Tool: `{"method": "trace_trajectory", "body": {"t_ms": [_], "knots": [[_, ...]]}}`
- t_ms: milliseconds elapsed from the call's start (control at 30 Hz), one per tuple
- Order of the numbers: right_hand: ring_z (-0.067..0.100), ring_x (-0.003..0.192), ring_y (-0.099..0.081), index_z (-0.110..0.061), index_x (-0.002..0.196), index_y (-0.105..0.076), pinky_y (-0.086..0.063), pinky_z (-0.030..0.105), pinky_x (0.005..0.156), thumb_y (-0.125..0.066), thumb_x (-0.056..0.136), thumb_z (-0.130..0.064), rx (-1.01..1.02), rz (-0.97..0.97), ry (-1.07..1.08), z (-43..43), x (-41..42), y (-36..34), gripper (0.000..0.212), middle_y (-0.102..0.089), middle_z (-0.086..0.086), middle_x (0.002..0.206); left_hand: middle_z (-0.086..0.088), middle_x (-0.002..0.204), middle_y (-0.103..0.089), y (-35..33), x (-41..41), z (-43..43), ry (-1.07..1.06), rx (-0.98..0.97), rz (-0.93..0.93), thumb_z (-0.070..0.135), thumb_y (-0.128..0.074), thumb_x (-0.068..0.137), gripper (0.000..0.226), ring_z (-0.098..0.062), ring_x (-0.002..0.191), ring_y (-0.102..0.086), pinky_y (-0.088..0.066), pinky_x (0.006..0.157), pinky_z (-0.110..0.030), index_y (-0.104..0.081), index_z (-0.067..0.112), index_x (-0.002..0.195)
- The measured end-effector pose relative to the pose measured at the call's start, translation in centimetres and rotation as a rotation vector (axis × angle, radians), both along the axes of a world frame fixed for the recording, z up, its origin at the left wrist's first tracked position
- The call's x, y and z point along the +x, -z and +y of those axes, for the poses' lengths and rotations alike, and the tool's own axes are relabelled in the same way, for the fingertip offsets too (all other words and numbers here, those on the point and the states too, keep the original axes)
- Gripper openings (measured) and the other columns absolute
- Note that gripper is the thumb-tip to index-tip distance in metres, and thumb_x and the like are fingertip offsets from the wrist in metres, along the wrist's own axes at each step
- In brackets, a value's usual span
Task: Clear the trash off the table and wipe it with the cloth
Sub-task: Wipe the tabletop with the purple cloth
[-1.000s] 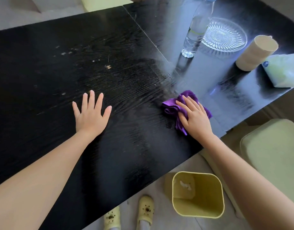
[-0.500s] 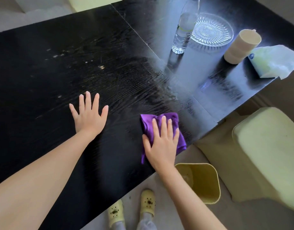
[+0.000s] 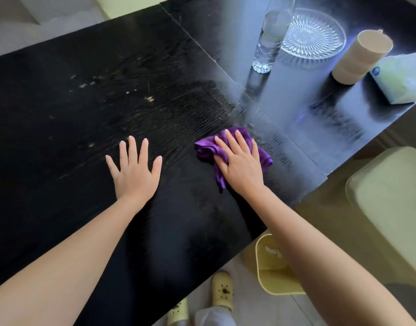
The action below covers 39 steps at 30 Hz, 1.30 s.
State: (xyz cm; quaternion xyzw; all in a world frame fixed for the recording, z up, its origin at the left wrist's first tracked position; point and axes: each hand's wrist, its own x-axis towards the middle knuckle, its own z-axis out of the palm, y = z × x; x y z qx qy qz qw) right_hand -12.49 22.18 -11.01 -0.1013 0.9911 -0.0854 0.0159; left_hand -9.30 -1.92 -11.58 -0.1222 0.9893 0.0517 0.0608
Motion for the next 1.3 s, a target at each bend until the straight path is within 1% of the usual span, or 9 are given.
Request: {"method": "trace_trajectory", "body": {"t_ms": [67, 200, 533, 667, 800, 867, 967, 1167, 1300], "knots": [[0.023, 0.148, -0.018, -0.031, 0.145, -0.037, -0.009, 0.049, 0.12, -0.035, 0.097, -0.048, -0.023, -0.018, -0.003, -0.3, -2.3, 0.1, 0.051, -0.029, -0.005, 0.157, -0.006, 0.162, 0.0, 0.0, 0.0, 0.0, -0.004, -0.004, 0.004, 0.055, -0.012, 0.094, 0.065, -0.025, 0.149, 0.004, 0.002, 0.118, -0.056, -0.006, 0.024, 0.151], [0.022, 0.149, -0.013, -0.032, 0.147, -0.033, -0.008, 0.05, 0.12, -0.033, 0.098, -0.046, -0.026, -0.029, -0.019, -0.9, -6.8, 0.2, 0.05, -0.023, -0.007, 0.159, -0.006, 0.162, 0.0, 0.0, 0.1, 0.1, -0.008, -0.025, 0.001, 0.055, -0.011, 0.094, 0.066, -0.024, 0.149, 0.005, 0.001, 0.118, -0.055, -0.005, 0.024, 0.151], [0.024, 0.149, -0.013, -0.032, 0.146, -0.032, -0.01, 0.055, 0.118, -0.031, 0.099, -0.045, -0.073, -0.037, -0.063, -3.2, -20.3, 0.5, 0.049, -0.024, -0.003, 0.159, -0.003, 0.162, 0.002, 0.1, 0.0, 0.3, -0.039, -0.04, 0.009, 0.057, -0.008, 0.091, 0.067, -0.021, 0.149, 0.007, 0.003, 0.119, -0.052, -0.002, 0.026, 0.151], [0.023, 0.148, -0.015, -0.031, 0.145, -0.035, -0.012, 0.051, 0.119, -0.032, 0.098, -0.044, -0.076, -0.04, -0.116, -3.0, -22.3, 0.5, 0.049, -0.027, -0.004, 0.158, -0.001, 0.162, 0.002, 0.1, 0.0, 0.3, -0.045, -0.023, 0.019, 0.057, -0.011, 0.092, 0.066, -0.02, 0.149, 0.007, 0.004, 0.119, -0.051, -0.004, 0.028, 0.151], [0.021, 0.146, -0.023, -0.027, 0.142, -0.042, -0.017, 0.044, 0.119, -0.038, 0.098, -0.039, -0.117, 0.007, -0.164, -0.9, -20.3, 0.2, 0.046, -0.035, -0.004, 0.154, -0.001, 0.162, 0.0, 0.2, 0.1, 0.2, -0.038, -0.023, 0.028, 0.057, -0.014, 0.093, 0.065, -0.02, 0.149, 0.005, 0.002, 0.119, -0.051, -0.006, 0.028, 0.151], [0.021, 0.145, -0.027, -0.026, 0.139, -0.046, -0.02, 0.041, 0.117, -0.041, 0.097, -0.037, -0.145, 0.044, -0.143, 0.7, -18.2, 0.0, 0.044, -0.04, -0.004, 0.151, -0.001, 0.162, -0.001, 0.2, 0.1, 0.1, -0.036, -0.019, 0.026, 0.057, -0.014, 0.093, 0.065, -0.021, 0.149, 0.004, 0.002, 0.119, -0.051, -0.007, 0.028, 0.151], [0.021, 0.145, -0.027, -0.026, 0.139, -0.047, -0.019, 0.04, 0.117, -0.041, 0.097, -0.037, -0.135, 0.037, -0.076, 2.6, -14.6, -0.2, 0.044, -0.039, -0.005, 0.151, -0.001, 0.162, 0.0, 0.1, -0.1, 0.2, -0.036, -0.013, 0.014, 0.058, -0.013, 0.093, 0.066, -0.021, 0.149, 0.005, 0.002, 0.118, -0.052, -0.006, 0.028, 0.151], [0.021, 0.146, -0.025, -0.029, 0.14, -0.046, -0.016, 0.042, 0.119, -0.043, 0.097, -0.037, -0.126, 0.019, 0.183, 4.6, -4.8, -0.4, 0.044, -0.036, -0.002, 0.154, -0.002, 0.162, 0.005, -0.1, 0.0, 0.0, -0.008, 0.003, -0.019, 0.058, -0.009, 0.093, 0.066, -0.022, 0.149, 0.008, 0.003, 0.118, -0.054, -0.001, 0.028, 0.151], [0.022, 0.146, -0.026, -0.028, 0.141, -0.045, -0.019, 0.044, 0.118, -0.034, 0.093, -0.042, -0.085, 0.02, 0.359, 2.2, 2.1, -0.6, 0.051, -0.037, -0.001, 0.153, -0.004, 0.161, 0.008, -0.6, -0.2, -0.3, 0.014, 0.057, -0.062, 0.057, -0.009, 0.093, 0.065, -0.024, 0.148, 0.011, 0.005, 0.117, -0.057, 0.001, 0.027, 0.151]]}}
